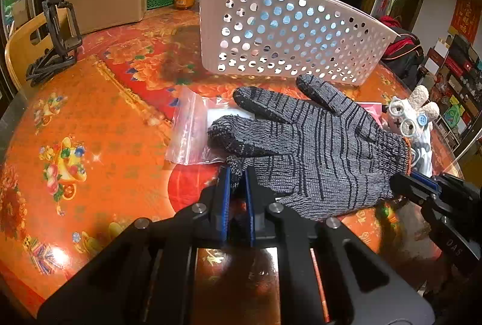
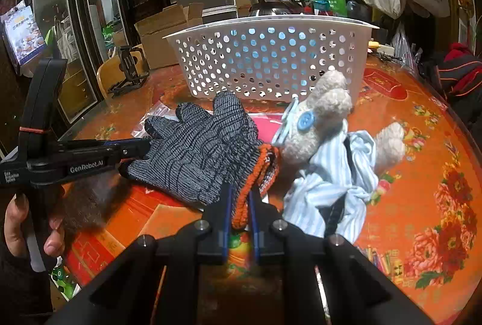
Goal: Organize soft objects
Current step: 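Close the left tool on the glove cuff while the right tool grips the glove's orange cuff edge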
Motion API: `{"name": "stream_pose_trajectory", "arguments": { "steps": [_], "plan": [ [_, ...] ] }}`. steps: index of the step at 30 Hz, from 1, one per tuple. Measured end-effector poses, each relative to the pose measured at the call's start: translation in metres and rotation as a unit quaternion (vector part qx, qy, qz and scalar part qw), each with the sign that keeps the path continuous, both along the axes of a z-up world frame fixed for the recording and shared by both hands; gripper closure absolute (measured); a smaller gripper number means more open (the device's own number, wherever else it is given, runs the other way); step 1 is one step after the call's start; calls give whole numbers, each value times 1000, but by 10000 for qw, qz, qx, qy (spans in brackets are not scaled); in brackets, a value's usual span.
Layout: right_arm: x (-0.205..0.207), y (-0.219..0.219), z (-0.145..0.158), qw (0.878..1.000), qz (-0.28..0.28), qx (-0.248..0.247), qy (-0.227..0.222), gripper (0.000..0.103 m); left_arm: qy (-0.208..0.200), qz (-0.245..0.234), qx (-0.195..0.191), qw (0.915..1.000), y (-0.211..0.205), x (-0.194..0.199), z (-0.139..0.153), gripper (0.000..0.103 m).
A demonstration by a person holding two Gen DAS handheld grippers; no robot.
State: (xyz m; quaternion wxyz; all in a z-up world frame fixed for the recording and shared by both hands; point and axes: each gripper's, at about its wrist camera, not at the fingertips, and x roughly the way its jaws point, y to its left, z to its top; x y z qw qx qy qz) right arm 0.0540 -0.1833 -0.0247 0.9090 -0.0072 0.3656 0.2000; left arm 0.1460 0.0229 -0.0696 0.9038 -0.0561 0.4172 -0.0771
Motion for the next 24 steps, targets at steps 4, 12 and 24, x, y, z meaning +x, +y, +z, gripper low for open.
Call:
{"name": "stream_pose_trajectory", "arguments": {
  "steps": [4, 12, 24],
  "plan": [
    [-2, 2, 3, 10000, 15, -27, -82, 98, -87, -70, 65, 9999, -2, -6, 3, 96],
    [-12, -6, 19, 9993, 22, 83, -377, 99, -536, -85, -75, 9985, -1, -32, 31, 96],
    [-38, -4, 73, 9937, 221, 92, -1099, 99, -1187, -94, -130, 9928, 5, -71, 90, 97]
  ]
}}
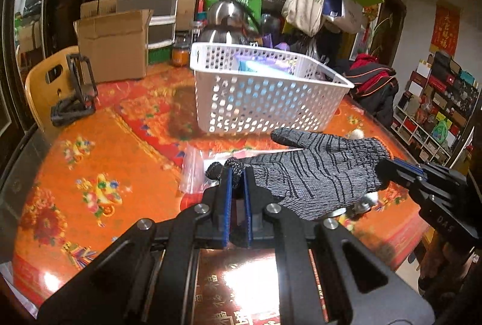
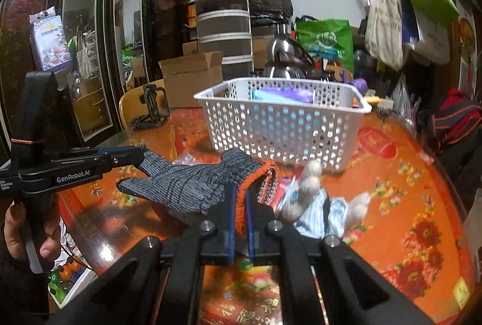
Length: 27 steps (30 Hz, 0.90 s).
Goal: Organize soft objects
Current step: 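Lift the glove with both tools, carry it over the basket and open both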
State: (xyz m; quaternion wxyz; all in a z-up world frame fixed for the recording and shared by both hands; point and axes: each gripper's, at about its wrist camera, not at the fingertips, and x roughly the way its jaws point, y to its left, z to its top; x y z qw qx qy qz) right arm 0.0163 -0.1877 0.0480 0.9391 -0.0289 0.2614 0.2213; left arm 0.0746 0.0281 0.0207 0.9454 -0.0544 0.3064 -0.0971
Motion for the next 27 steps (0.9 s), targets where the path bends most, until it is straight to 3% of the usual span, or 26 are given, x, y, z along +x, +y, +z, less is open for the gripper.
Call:
{"name": "stream_pose_trajectory", "arguments": {
  "steps": [8, 14, 22, 27],
  "plan": [
    [3, -6, 33, 9996, 6, 12, -287, 99, -335, -58, -10, 9994, -7, -8, 42, 97],
    [11, -9, 71, 9983, 38, 11, -582, 99, -673, -122, -23, 9977, -13, -2, 90, 97],
    [63, -7, 136, 9950, -132, -115, -982, 99, -999, -158, -92, 9948, -17, 60, 166, 97],
    [120, -7, 156, 9948, -343, -268, -916, 99, -866, -86, -89, 9962, -21, 125, 194, 97]
  ]
}}
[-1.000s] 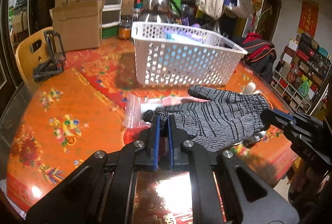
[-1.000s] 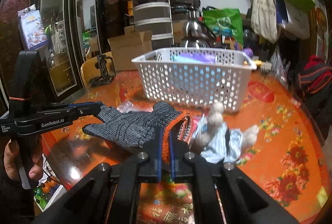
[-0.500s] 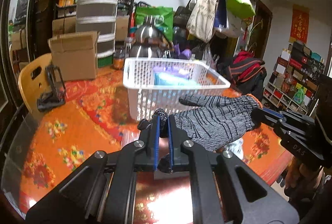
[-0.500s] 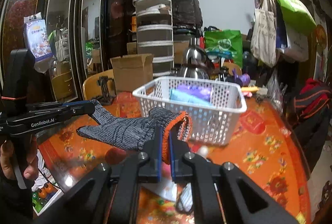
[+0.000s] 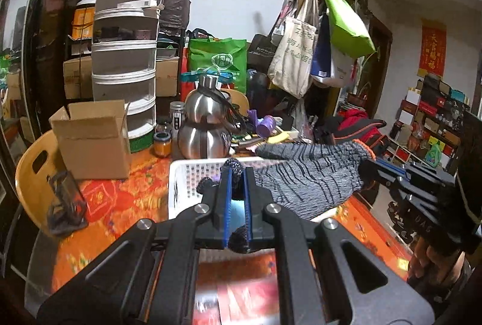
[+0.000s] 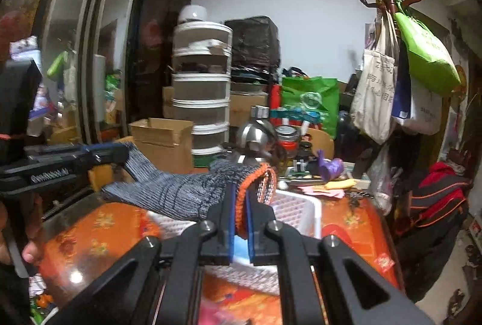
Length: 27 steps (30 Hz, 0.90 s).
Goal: Organize soft objects
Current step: 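Lift the glove with both tools, carry it over the basket and open both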
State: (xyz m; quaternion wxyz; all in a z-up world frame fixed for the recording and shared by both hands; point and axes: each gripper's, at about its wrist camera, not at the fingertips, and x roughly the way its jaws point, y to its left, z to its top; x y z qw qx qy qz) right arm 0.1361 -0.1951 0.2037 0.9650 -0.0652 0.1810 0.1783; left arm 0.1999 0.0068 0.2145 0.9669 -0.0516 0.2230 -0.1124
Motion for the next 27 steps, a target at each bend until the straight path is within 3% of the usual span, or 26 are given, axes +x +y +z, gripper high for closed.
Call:
{"name": "stream_pose_trajectory", "arguments": {
  "steps": [7, 11, 15, 21, 27],
  "plan": [
    [83, -1, -9, 9986, -260, -227, 413, 99, 329, 124, 301, 9989, -21, 92, 1, 97],
    [115, 0, -27, 9969, -312, -388, 604, 99, 502, 211, 409, 9977, -27, 130, -15, 97],
    [149, -2, -58, 9949, -217, -234, 960, 99, 734, 346, 502, 9954, -31, 164, -41, 97],
    [182, 7, -102, 9917, -234, -448, 1182, 99, 988, 433, 643, 9921, -35, 190, -84, 97],
    [192, 2, -125, 9885, -248, -365, 1443, 98, 1198, 479, 577, 9900, -31, 200, -115, 96]
  ]
}}
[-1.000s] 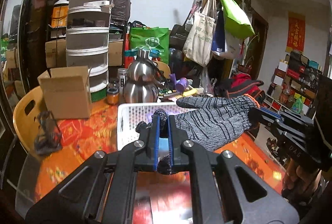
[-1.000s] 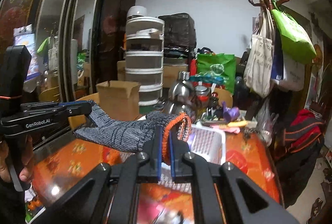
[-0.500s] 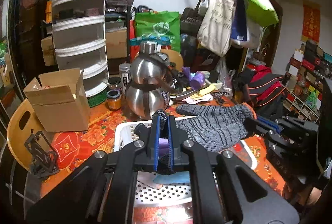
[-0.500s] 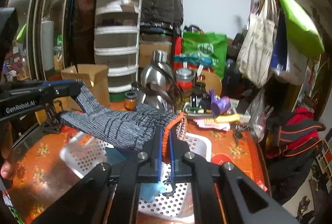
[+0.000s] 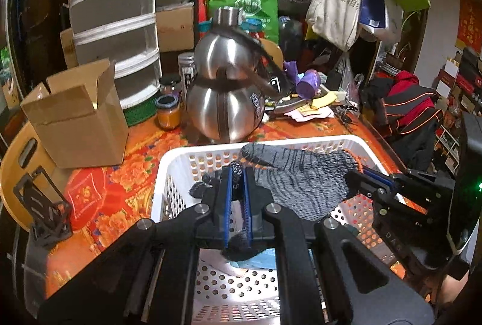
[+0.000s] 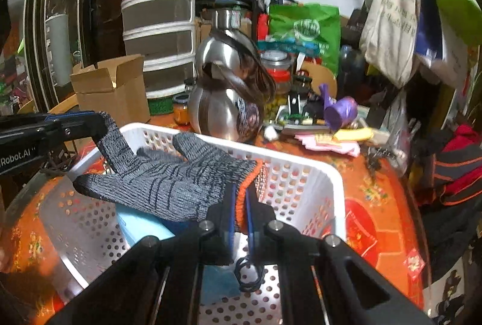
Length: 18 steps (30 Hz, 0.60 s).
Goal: Organize soft objects
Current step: 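Lift the glove with both tools, carry it over the basket and open both, then move both tools back to the plush toy in striped cloth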
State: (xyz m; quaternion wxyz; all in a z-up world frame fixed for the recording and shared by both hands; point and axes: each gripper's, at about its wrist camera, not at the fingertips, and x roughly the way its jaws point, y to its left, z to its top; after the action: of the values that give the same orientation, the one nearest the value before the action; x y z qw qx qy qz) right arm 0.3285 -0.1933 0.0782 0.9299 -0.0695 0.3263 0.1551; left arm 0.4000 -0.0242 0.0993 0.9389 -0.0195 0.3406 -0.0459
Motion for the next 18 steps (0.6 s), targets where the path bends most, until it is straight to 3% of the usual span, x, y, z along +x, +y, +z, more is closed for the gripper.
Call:
{"name": "stream_pose_trajectory", "arguments": {
  "steps": [2, 4, 5, 6, 7, 8, 9, 14, 18],
  "plan": [
    [2, -3, -2, 10000, -62, -20, 57, 96, 61, -17, -15, 10000, 2, 0, -6, 92],
    [0, -8, -2, 9998, -176, 12, 61, 85, 85, -40, 7, 10000, 3, -1, -11, 75],
    [0, -11, -1, 9997, -214, 36, 85, 75, 73, -14, 38, 10000, 4, -3, -13, 69],
    [-1, -14, 0, 9996, -236, 95, 135, 50, 40, 0, 62, 10000, 5, -7, -14, 52],
    [-3, -16, 1, 9995, -270, 109, 145, 29, -3, -8, 58, 10000, 6, -11, -14, 44],
    [-6, -18, 2, 9994, -346, 53, 79, 26, -35, -17, 65, 10000, 7, -13, -14, 33],
    [-10, -20, 5, 9991, -421, -11, -30, 26, -71, -19, 88, 9999, 7, -17, -13, 30],
    [-34, -41, 14, 9972, -471, 572, 101, 25, -123, -62, 25, 9999, 12, -44, -9, 25],
    [-61, -45, 16, 9974, -383, 613, 39, 25, -180, -33, 61, 9998, 14, -71, -9, 21]
  ]
}}
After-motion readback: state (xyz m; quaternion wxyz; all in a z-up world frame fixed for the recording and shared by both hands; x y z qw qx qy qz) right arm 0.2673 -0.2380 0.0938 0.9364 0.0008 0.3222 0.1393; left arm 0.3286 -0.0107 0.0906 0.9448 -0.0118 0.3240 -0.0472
